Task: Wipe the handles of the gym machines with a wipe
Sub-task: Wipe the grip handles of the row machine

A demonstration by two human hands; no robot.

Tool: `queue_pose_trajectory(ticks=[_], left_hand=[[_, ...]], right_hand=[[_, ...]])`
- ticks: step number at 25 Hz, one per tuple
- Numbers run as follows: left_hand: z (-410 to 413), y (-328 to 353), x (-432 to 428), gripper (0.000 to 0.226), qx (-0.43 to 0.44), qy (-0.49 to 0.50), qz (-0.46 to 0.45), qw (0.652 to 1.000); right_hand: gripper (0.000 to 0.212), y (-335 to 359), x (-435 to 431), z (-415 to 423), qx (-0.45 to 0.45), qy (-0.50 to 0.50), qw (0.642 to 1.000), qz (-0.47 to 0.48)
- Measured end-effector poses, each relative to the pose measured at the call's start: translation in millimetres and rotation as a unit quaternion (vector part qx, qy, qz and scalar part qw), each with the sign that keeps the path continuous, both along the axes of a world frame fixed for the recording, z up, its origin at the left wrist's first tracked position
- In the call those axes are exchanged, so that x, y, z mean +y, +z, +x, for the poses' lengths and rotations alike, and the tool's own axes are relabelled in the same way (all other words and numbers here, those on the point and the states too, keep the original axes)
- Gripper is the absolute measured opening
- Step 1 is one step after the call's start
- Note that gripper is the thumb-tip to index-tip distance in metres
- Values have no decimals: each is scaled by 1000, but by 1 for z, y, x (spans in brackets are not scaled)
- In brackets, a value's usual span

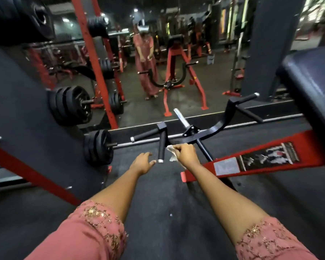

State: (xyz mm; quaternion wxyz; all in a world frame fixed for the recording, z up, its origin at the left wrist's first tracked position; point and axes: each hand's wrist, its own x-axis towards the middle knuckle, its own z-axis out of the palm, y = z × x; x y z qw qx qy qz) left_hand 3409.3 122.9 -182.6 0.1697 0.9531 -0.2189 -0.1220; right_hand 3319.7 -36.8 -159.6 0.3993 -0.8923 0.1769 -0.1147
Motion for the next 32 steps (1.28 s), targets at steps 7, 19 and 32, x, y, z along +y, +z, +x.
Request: queue_pose_trajectory(ticks=[7, 19, 32], left_hand=[[148, -24, 15, 47, -7, 68, -69, 995], [327, -98, 9, 60, 127, 53, -135, 981], [379, -118, 34, 33, 437, 63, -287, 850]], right_hand=[[28, -40, -7, 140, -28, -75, 988, 129], [18, -113, -2, 301, 35, -158, 937, 309], [22, -153, 51, 330, -15, -423, 833, 357]])
